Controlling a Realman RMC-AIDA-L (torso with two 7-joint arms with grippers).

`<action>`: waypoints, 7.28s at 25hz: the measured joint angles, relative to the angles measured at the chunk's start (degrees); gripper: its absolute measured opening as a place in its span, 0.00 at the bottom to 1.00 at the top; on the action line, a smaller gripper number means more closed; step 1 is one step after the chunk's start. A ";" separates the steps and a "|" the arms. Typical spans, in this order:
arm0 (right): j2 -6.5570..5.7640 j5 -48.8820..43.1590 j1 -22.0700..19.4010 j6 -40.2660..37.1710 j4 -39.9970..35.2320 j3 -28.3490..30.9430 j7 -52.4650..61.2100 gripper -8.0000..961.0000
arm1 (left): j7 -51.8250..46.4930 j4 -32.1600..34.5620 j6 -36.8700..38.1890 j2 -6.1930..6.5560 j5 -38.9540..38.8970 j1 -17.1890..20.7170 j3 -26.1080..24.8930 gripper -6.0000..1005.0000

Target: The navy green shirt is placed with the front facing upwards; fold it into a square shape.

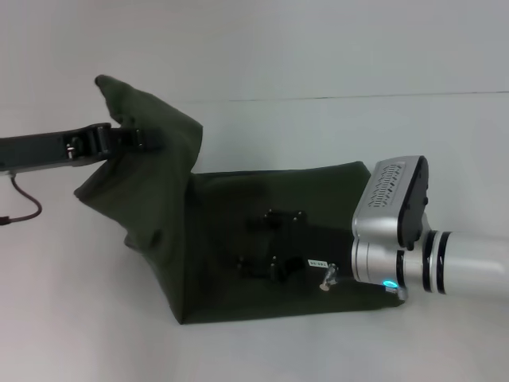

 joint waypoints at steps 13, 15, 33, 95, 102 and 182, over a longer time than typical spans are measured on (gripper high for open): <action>0.15 -0.09 1.87 5.61 4.94 4.07 -4.64 0.82 | -0.11 -1.67 -0.59 -0.61 -0.01 -1.53 0.09 0.12; 0.16 -0.21 2.29 6.75 5.95 5.13 -5.35 0.82 | -0.05 -1.91 -0.60 -0.61 -0.01 -1.55 0.09 0.12; -0.92 -0.54 -0.65 6.85 8.64 12.32 -9.61 0.82 | 0.46 -2.91 -0.83 -0.98 -0.09 -2.98 0.11 0.14; -1.69 0.87 -23.64 -20.06 -23.34 17.36 6.06 0.80 | 14.07 -33.35 -40.76 -1.88 -33.80 -9.43 40.61 0.24; -1.73 0.87 -24.22 -20.74 -25.94 18.56 8.09 0.79 | 14.64 -31.47 -37.14 -1.51 -36.25 -7.77 39.75 0.54; -0.79 7.27 -8.49 -5.50 -17.17 -9.87 5.12 0.77 | 22.97 -28.82 -30.99 -1.55 -36.57 -0.95 29.99 0.90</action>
